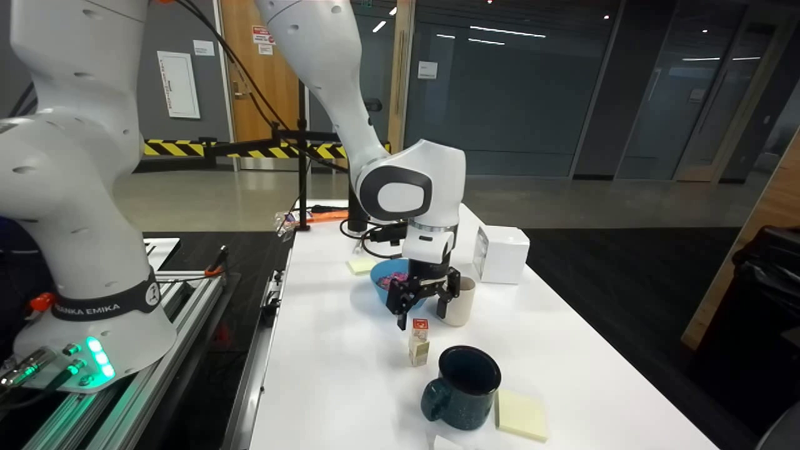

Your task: Put the block in the cup

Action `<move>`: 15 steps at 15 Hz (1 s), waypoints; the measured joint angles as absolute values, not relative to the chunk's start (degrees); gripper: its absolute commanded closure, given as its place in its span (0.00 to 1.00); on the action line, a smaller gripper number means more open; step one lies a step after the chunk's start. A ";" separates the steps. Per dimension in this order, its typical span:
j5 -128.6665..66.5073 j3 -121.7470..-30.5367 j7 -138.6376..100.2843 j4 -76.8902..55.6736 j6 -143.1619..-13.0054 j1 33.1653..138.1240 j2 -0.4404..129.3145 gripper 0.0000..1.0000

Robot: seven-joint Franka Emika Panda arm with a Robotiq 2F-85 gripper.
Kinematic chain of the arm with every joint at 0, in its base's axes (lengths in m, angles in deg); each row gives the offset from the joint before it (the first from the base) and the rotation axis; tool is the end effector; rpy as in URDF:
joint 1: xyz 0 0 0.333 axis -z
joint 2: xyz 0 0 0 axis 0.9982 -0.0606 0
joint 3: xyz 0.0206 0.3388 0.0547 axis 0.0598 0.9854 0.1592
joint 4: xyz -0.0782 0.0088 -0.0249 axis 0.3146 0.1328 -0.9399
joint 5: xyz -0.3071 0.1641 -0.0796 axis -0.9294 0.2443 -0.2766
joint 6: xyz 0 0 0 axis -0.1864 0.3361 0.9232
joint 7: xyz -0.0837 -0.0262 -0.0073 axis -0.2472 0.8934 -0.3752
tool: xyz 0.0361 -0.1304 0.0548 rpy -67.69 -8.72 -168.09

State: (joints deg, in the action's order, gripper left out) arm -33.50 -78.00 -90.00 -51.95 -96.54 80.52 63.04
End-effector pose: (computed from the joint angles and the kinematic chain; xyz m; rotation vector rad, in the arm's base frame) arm 0.5131 0.0021 0.2255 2.5336 -1.7805 0.1012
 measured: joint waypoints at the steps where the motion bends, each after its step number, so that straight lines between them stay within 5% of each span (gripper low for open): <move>1: -33.50 -78.01 -89.99 -51.95 -96.54 80.51 63.04 0.00; 15: -33.50 -78.61 -89.47 -51.67 -96.54 80.43 61.50 0.02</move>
